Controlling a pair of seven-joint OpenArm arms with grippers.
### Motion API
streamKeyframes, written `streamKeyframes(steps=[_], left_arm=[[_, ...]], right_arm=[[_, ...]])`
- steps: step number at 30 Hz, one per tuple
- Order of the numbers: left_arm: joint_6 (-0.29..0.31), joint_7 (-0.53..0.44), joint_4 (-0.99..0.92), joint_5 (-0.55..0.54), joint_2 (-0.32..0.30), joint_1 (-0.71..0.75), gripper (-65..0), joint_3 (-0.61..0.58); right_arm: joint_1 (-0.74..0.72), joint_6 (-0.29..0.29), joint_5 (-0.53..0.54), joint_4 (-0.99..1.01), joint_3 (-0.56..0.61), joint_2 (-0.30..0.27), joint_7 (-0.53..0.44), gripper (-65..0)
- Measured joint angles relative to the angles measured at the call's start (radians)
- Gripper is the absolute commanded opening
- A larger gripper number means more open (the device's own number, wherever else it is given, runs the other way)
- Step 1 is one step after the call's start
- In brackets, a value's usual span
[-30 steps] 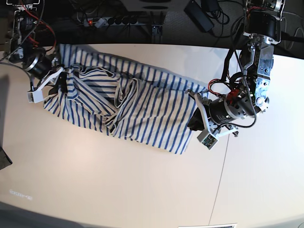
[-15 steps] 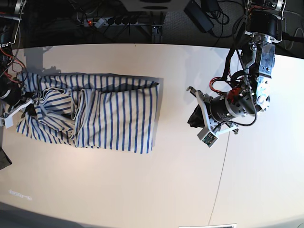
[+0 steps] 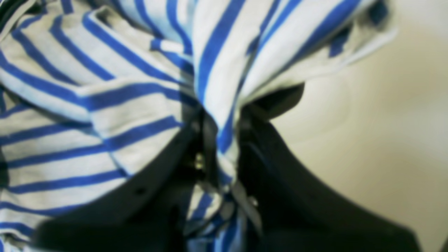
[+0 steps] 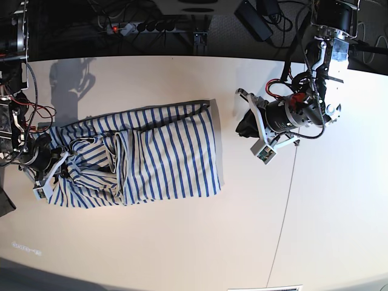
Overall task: Fold the T-shirt properly
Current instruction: 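Push the folded striped bundle along the table with the right gripper, then grasp the bundle with the right gripper and lift it toward the left gripper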
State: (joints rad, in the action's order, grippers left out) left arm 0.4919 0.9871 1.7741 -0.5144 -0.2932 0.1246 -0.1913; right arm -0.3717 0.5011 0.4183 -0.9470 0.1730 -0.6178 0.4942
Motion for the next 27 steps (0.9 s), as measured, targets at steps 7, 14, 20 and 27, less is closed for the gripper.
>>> streamKeyframes(steps=[7,14,20,27], left_arm=[[0.000,-0.008,0.000,-0.014,0.022,0.008,-58.1,0.001],[0.001,-0.013,0.000,0.013,0.032,0.009,-58.1,0.000],[0.001,-0.046,0.000,0.032,0.032,0.008,-58.1,0.000],[0.001,-0.052,0.000,0.033,0.033,0.008,-58.1,0.000]], right_arm=[[-0.050,-0.001,-0.029,0.000,0.058,0.016,0.004,-65.0],[-0.062,0.000,0.076,-0.059,0.060,0.017,0.123,-65.0],[-0.060,0.000,0.157,-0.249,0.063,0.019,0.216,-65.0],[-0.061,0.000,0.214,-0.451,0.063,0.024,0.320,-65.0]])
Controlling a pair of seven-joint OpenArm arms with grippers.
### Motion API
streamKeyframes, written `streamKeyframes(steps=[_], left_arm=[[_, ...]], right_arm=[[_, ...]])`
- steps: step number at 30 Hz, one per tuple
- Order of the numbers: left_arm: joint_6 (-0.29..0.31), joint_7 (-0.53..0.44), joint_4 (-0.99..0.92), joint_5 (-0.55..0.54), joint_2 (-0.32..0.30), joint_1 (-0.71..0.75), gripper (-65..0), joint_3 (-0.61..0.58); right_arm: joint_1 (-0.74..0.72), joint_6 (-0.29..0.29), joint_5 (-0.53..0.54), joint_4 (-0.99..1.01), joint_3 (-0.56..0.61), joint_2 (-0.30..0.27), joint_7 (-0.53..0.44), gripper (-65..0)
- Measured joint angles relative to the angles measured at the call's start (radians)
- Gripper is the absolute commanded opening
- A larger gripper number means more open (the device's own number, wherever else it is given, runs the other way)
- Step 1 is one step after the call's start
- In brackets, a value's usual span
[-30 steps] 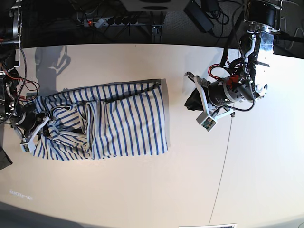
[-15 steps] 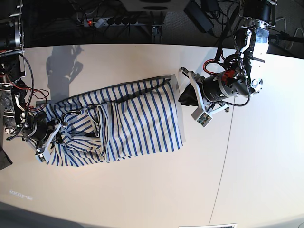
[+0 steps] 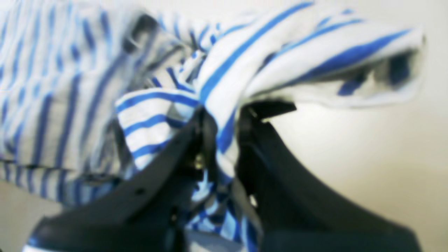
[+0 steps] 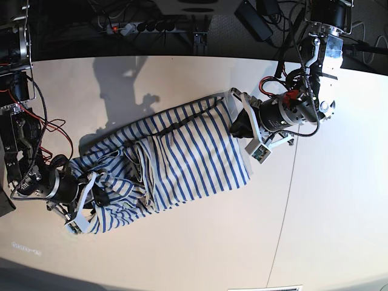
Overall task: Fold the T-shirt properly
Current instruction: 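Grasp the bundle with the right gripper and lift it toward the left gripper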
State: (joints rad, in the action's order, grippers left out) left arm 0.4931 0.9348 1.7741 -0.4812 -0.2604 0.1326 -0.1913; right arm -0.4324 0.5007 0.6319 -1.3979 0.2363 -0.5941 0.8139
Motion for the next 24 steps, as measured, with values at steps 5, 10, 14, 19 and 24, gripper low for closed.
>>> streamKeyframes(steps=[5,10,14,19,24], left_arm=[[0.000,-0.001,0.000,0.006,0.000,0.000,-58.1,0.000],[0.000,-0.001,0.000,0.010,0.000,0.000,-58.1,0.000],[0.000,-0.017,0.000,0.010,0.000,0.000,-58.1,0.000],[0.000,-0.017,0.000,0.010,0.000,0.000,-58.1,0.000],[0.000,-0.016,0.000,0.010,0.000,0.000,-58.1,0.000]], right_arm=[[0.001,0.000,0.005,-0.080,0.000,0.080,0.016,-65.0],[0.001,0.000,0.001,-0.098,0.014,0.201,0.020,-65.0],[0.008,0.000,-0.046,-0.098,0.089,0.287,0.018,-65.0],[0.008,0.000,-0.105,-0.098,0.243,0.351,0.017,-65.0],[0.008,0.000,-0.141,-0.106,0.354,0.367,0.021,-65.0]])
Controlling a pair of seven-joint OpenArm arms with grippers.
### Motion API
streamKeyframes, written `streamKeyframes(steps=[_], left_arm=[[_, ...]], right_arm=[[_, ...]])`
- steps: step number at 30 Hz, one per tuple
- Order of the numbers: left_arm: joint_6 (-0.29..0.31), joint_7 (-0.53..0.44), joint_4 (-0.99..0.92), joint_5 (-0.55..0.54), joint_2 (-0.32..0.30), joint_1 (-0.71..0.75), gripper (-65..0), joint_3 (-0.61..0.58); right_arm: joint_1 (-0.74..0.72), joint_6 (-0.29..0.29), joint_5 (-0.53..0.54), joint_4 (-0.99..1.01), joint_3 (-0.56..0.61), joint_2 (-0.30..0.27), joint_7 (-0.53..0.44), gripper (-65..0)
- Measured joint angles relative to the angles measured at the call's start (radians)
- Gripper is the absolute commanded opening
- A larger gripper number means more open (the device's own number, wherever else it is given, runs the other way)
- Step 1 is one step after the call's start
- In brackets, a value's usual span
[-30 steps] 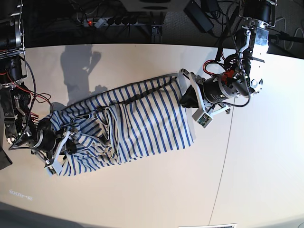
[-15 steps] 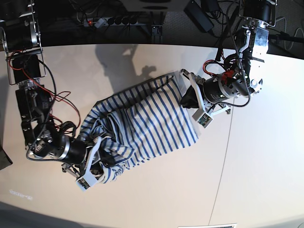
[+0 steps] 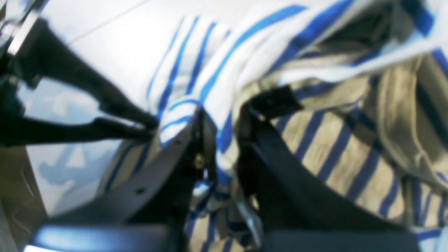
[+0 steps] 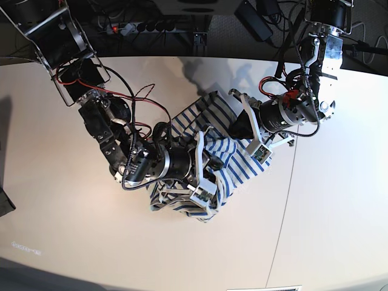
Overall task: Fold the T-shirt properly
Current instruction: 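Grasp the bundle with the right gripper and lift it toward the left gripper, then carry the lifted bundle with the right gripper and set it down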
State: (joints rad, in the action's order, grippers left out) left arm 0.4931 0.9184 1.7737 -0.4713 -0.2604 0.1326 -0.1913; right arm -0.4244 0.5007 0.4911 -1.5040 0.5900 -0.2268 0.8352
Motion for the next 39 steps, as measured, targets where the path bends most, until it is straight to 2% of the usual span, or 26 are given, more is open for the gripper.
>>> streamKeyframes(steps=[8,17,20,24,29,39], left_arm=[[0.001,-0.007,0.000,0.008,0.000,0.000,-58.1,0.000],[0.001,-0.014,0.000,0.007,0.000,0.002,-58.1,0.005],[0.000,-0.016,0.000,-0.001,0.005,0.002,-58.1,0.056],[-0.002,-0.029,0.006,-0.003,0.005,-0.008,-58.1,0.185],[-0.002,-0.005,0.007,-0.080,0.005,-0.008,-58.1,0.320],[-0.002,0.001,0.007,-0.090,0.005,-0.008,-58.1,0.372]], right_arm=[[0.072,0.000,-0.011,-0.067,0.039,0.056,0.000,-65.0],[0.095,0.000,-0.066,-0.073,0.038,0.055,-0.011,-65.0],[0.095,0.000,-0.066,-0.073,0.038,0.055,-0.011,-65.0],[0.110,0.000,-0.062,-0.073,0.039,0.055,-0.007,-65.0],[0.111,0.000,-0.068,-0.073,0.039,0.055,-0.004,-65.0],[0.111,0.000,-0.084,-0.073,0.063,0.090,0.016,-65.0]])
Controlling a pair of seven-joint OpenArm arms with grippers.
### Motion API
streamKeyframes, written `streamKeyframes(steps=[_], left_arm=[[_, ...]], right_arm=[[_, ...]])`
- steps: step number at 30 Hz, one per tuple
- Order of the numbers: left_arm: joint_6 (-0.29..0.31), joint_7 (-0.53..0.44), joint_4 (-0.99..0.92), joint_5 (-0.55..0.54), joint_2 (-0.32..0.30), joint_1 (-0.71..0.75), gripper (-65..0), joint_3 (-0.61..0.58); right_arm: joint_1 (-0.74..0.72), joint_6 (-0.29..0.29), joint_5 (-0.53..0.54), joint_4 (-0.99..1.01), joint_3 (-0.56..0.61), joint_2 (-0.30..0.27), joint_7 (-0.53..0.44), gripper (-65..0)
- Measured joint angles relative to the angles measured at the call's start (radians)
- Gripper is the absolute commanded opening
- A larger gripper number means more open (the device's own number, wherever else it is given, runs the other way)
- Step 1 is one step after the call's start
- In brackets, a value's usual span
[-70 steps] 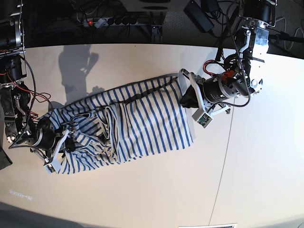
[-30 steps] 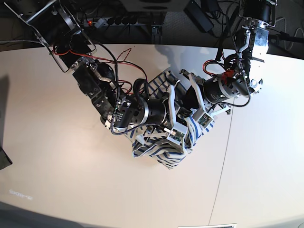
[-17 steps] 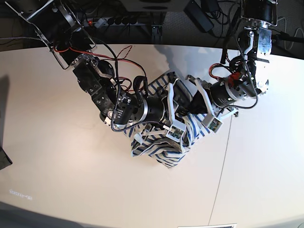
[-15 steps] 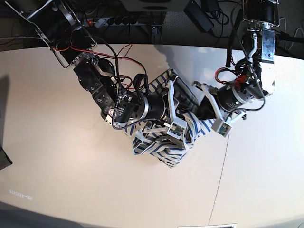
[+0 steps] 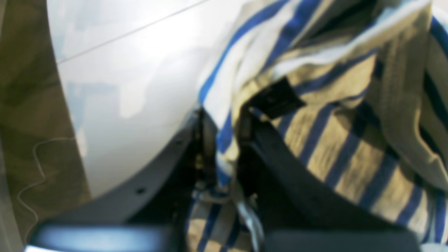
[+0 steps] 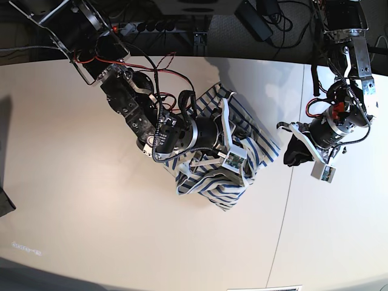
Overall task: Fold the T-shirt properly
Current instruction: 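Carry the lifted bundle with the right gripper and set it down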
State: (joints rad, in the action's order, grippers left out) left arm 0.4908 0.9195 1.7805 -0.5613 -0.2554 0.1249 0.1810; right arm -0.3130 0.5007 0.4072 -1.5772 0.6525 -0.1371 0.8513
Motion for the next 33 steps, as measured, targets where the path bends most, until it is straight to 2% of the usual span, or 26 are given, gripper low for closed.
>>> streamKeyframes(steps=[2,6,8,12,17,22,26,33], left_arm=[[0.000,0.000,0.000,0.000,-0.003,0.000,-58.1,0.000],[0.000,0.000,0.000,0.000,-0.005,0.000,-58.1,0.000],[0.000,0.000,0.000,0.000,-0.005,0.000,-58.1,0.000],[0.000,0.000,0.000,0.000,-0.005,0.000,-58.1,0.000],[0.002,0.000,0.000,0.002,-0.005,-0.002,-58.1,0.024],[0.001,0.000,0.000,0.000,-0.045,-0.015,-58.1,0.082],[0.001,0.001,0.000,-0.011,-0.076,-0.016,-58.1,0.127],[0.001,0.000,0.000,-0.013,-0.109,-0.017,-58.1,0.141]], right_arm=[[0.000,0.000,0.003,0.000,0.019,0.002,-0.001,-63.0],[0.000,0.000,0.009,0.000,0.071,0.002,-0.001,-33.4],[0.004,0.000,0.010,0.000,0.092,0.003,-0.008,-26.8],[0.006,0.000,0.012,0.000,0.125,0.005,-0.012,-26.6],[0.009,0.000,0.017,-0.016,0.125,0.040,-0.010,-26.6],[0.009,0.000,0.024,-0.092,0.125,0.074,-0.012,-26.6],[0.009,0.000,0.026,-0.122,0.125,0.074,-0.011,-26.6],[0.009,0.000,0.043,-0.137,0.125,0.102,0.001,-26.6]])
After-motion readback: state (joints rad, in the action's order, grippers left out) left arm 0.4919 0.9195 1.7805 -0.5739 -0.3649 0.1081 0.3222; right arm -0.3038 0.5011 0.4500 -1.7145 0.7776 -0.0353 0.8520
